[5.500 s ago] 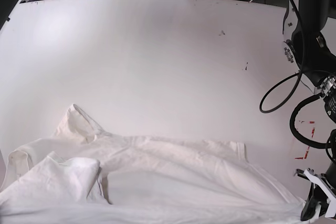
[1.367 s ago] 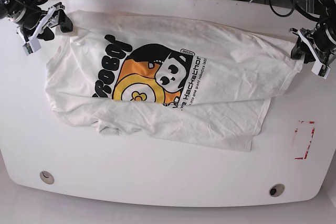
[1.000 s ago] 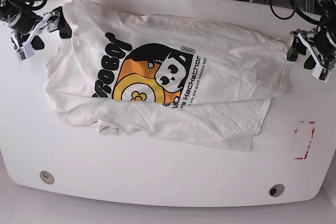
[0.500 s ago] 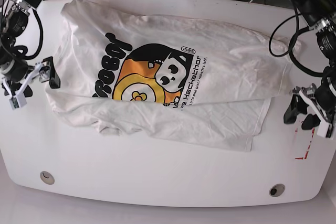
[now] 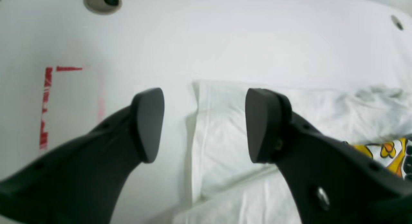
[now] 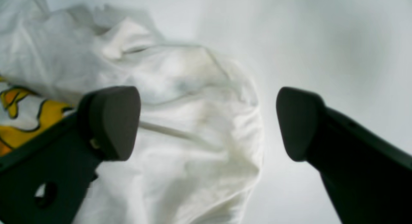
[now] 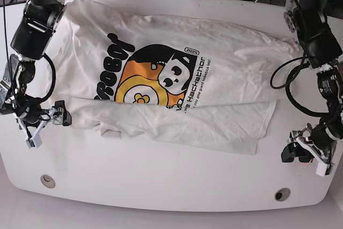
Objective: Layout the t-shirt on the table in an organized manner, then fold the t-shirt properly
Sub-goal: 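Move both grippers to the shirt's hem corners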
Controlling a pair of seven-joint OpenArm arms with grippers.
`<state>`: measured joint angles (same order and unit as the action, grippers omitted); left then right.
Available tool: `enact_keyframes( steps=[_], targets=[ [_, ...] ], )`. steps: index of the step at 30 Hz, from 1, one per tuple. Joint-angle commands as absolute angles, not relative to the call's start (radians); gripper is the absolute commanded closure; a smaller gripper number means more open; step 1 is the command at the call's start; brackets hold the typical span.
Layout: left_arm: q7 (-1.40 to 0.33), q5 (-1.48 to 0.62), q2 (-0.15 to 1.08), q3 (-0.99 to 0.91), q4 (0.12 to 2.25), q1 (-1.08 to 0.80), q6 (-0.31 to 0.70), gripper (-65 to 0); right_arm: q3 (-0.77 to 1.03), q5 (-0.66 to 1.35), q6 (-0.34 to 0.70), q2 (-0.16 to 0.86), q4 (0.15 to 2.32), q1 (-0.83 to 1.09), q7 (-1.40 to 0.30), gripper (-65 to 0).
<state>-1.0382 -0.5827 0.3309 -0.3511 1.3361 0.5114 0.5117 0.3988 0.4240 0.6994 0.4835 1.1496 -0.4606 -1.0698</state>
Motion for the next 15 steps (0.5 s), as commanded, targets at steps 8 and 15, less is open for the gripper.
enact_keyframes(
  steps=[8, 15],
  targets=[
    [-0.817, -0.504, 0.305, -0.280, 1.202, 0.596, 0.530, -37.6, 0.338, 0.194, 0.698, 0.507, 0.843, -0.639, -0.802, -65.0],
    [-0.777, -0.472, 0.311, -0.251, 1.213, 0.562, 0.515, -37.6, 0.341, 0.111, 0.698, 0.529, 0.619, -0.694, -0.608, -65.0]
  ],
)
